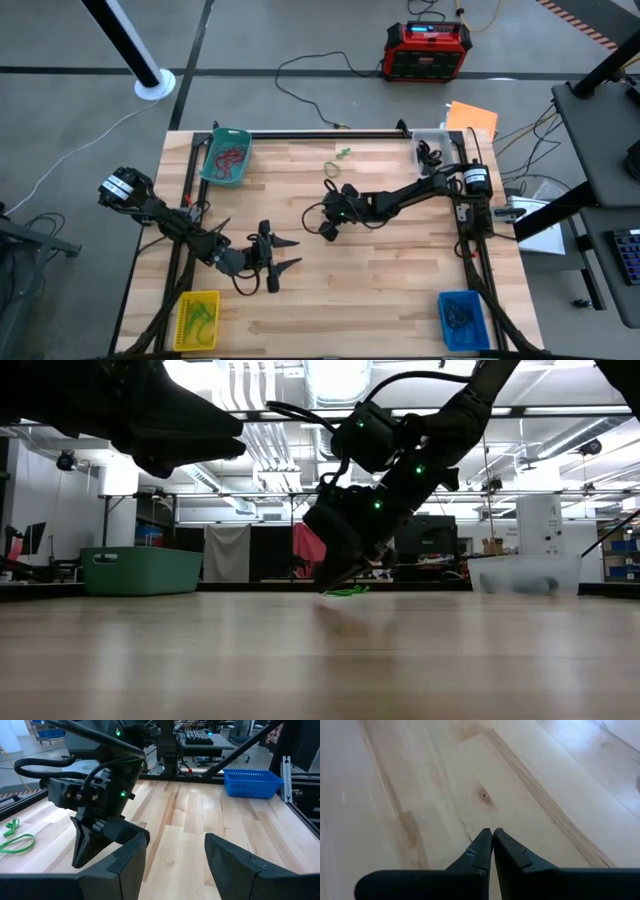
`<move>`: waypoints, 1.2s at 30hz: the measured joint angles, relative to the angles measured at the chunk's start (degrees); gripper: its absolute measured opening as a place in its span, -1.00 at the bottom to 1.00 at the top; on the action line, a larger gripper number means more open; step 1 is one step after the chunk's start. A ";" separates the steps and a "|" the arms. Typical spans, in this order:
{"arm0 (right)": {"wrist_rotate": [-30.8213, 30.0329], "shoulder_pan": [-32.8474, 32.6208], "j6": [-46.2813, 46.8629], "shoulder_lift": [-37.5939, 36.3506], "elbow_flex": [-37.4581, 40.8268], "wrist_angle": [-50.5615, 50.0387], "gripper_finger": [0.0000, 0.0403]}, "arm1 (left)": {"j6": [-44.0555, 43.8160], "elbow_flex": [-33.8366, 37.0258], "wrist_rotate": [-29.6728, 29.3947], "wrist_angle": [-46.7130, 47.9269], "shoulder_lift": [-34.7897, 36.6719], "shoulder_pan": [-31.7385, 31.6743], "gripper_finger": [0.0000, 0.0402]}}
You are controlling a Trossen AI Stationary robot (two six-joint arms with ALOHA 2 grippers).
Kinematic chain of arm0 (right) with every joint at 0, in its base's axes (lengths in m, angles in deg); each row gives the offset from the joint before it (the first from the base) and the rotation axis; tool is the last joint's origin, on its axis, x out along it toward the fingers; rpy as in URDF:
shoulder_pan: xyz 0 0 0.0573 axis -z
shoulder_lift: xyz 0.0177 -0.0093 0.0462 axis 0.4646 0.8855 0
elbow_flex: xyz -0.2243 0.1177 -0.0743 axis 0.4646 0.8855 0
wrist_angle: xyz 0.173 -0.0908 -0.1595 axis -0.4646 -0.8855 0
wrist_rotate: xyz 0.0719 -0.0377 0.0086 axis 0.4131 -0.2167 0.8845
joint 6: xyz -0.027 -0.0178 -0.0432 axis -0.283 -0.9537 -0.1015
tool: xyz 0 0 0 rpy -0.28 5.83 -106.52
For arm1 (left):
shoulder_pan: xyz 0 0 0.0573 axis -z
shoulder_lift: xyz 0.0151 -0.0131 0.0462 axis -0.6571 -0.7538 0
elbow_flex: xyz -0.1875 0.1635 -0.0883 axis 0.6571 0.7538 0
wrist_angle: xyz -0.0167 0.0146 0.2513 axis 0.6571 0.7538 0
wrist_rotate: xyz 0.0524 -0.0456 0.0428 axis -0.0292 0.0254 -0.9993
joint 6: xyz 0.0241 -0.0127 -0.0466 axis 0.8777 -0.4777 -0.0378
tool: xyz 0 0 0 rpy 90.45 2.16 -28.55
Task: Sort rubber bands into baskets
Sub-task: Put the green rubber band into the yellow bin
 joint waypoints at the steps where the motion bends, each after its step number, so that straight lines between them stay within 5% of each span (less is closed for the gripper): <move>1: 0.00 0.02 0.00 0.00 0.00 0.13 -0.95 | -0.01 0.00 0.00 0.00 0.00 -0.04 -0.07; 36: -0.07 0.02 -0.79 0.15 0.37 1.84 -0.95 | -0.26 0.00 0.00 0.09 0.00 -0.04 -0.07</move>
